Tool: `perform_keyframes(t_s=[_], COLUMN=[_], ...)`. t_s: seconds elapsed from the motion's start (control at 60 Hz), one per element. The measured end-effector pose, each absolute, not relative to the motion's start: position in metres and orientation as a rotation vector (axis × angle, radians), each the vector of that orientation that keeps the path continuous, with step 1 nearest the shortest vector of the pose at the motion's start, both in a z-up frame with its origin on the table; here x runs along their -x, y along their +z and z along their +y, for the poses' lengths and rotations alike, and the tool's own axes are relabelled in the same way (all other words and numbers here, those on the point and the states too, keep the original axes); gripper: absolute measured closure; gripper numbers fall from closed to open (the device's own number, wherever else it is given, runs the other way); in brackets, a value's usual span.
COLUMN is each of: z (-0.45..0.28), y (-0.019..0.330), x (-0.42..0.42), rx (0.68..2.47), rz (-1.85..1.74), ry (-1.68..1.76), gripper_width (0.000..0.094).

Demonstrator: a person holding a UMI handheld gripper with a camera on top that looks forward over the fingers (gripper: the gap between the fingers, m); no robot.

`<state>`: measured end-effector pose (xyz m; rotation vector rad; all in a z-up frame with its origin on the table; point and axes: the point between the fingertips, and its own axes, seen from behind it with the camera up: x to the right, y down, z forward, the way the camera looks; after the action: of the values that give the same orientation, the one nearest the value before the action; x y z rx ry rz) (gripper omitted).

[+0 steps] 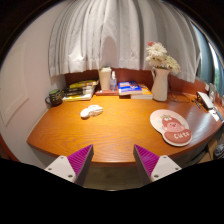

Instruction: Arrange mouse

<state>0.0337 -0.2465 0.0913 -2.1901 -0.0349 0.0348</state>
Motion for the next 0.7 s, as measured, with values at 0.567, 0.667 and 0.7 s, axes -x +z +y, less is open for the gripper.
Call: perform_keyframes(t_s=[0.567,0.667,0.7], z=[-0.148,-0.133,-0.129], y=[0.111,0.137,0.147], x=[-0.031,-0.045,-0.049], rx=[2.271,2.26,2.269], rz=[-0.064,-0.041,-0.039], ry=[0.024,0.034,0.044], gripper_width=[0.0129,0.0119,0.0126])
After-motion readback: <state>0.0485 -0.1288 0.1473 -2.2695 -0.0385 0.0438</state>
